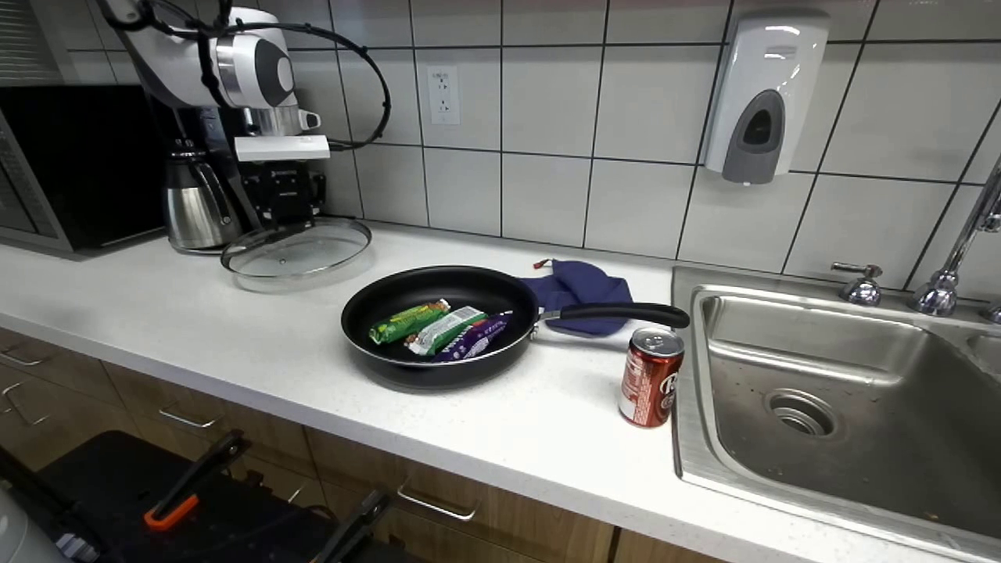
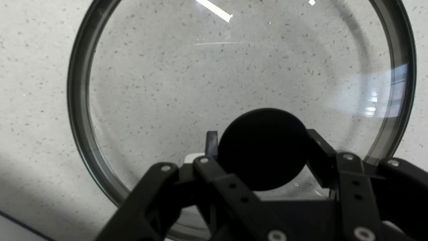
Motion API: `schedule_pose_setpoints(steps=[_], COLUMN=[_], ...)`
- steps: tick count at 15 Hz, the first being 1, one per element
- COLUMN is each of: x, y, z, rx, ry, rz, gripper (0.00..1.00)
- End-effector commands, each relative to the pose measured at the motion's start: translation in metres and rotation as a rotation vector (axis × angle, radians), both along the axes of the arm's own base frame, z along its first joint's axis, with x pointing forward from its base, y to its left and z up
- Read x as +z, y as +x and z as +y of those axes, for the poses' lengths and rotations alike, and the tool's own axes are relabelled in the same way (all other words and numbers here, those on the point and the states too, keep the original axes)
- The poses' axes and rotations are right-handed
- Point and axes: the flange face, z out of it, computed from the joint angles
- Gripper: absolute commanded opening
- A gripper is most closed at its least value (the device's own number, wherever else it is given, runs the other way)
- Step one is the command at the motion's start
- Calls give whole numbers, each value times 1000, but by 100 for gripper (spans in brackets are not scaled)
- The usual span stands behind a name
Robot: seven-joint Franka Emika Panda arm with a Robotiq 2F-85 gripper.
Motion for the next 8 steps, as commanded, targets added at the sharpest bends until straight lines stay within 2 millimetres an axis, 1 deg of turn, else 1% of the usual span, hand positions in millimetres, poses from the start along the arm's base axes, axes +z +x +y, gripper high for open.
schedule_pose_setpoints(steps=[1, 4, 8], x=[38, 45, 48], y=[-9, -15, -27], z=[-11, -18, -33], rx=[31, 33, 5], ry=[2, -11, -29], rz=[-28, -36, -31], gripper=[39, 39, 39])
